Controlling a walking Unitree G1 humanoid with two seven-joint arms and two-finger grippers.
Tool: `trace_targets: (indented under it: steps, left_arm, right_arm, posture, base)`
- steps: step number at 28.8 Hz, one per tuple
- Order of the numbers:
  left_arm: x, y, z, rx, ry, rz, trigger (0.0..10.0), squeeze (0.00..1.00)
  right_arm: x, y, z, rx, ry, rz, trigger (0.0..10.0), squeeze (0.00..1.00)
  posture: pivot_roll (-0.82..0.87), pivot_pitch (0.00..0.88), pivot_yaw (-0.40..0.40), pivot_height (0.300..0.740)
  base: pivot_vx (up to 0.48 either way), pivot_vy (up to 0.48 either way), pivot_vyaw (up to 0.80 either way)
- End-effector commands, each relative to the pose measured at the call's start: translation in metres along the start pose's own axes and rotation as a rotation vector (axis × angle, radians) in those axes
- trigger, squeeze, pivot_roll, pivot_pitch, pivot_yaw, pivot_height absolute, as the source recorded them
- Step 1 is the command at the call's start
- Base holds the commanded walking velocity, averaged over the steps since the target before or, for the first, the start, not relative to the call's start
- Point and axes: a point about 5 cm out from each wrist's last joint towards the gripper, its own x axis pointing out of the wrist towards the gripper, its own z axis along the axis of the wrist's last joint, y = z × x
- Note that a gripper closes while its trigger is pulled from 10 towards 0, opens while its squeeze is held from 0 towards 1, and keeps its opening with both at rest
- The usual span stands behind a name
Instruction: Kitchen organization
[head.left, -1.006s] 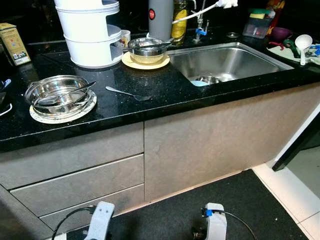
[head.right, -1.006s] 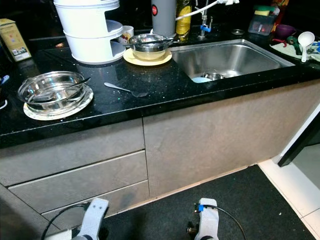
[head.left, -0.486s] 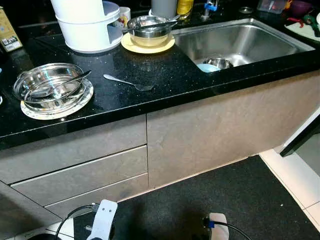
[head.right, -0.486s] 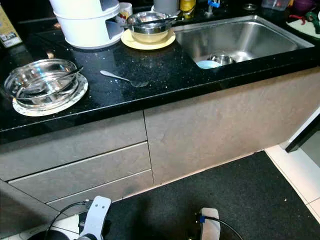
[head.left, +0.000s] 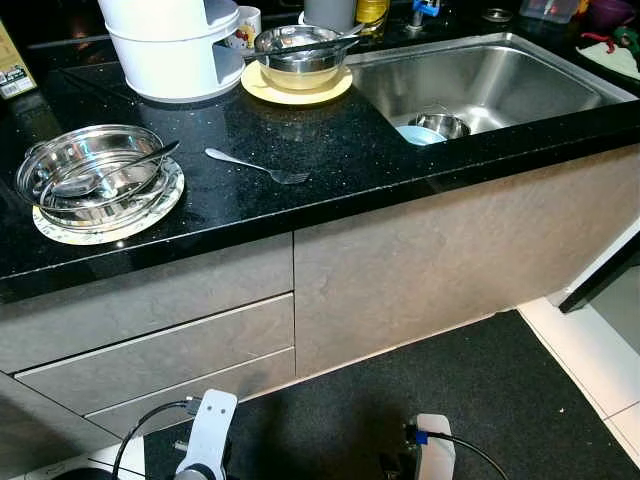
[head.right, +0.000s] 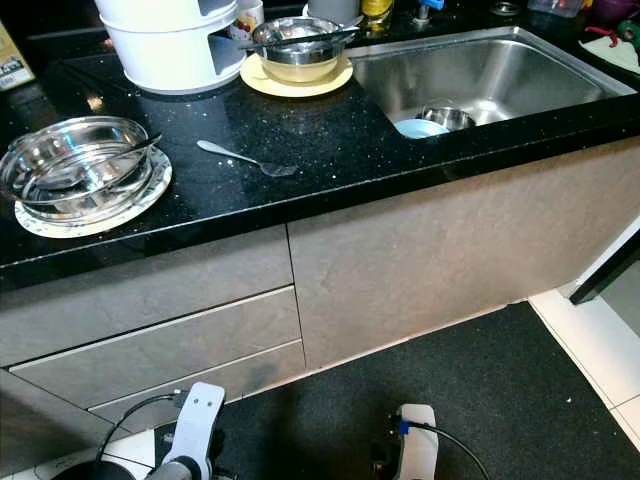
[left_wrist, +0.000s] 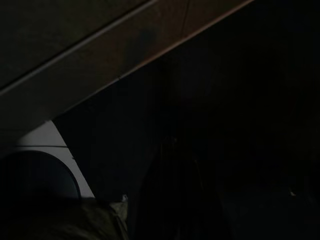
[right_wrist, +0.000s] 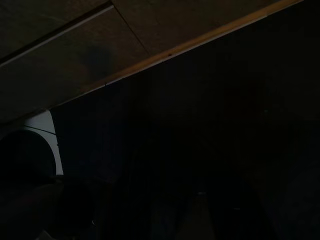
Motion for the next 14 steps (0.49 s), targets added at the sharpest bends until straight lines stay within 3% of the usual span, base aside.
trace_targets:
  steps: [1, 14]
  left_arm:
    - [-0.003, -0.001, -0.013, 0.01, 0.046, 0.001, 10.0, 0.0]
    - [0.002, -0.006, -0.001, 0.005, -0.013, -0.055, 10.0, 0.0]
  right_arm:
    - [-0.004, 0.0, -0.011, 0.02, 0.029, -0.012, 10.0, 0.0]
    - [0.0, 0.002, -0.009, 0.026, 0.027, -0.014, 10.0, 0.0]
  posture:
    - [-0.06, 0.218, 0.009, 0.74]
    - [-0.07, 0.187, 0.019, 0.74]
  base:
    - [0.0, 0.0, 0.0]
    - [0.0, 0.0, 0.0]
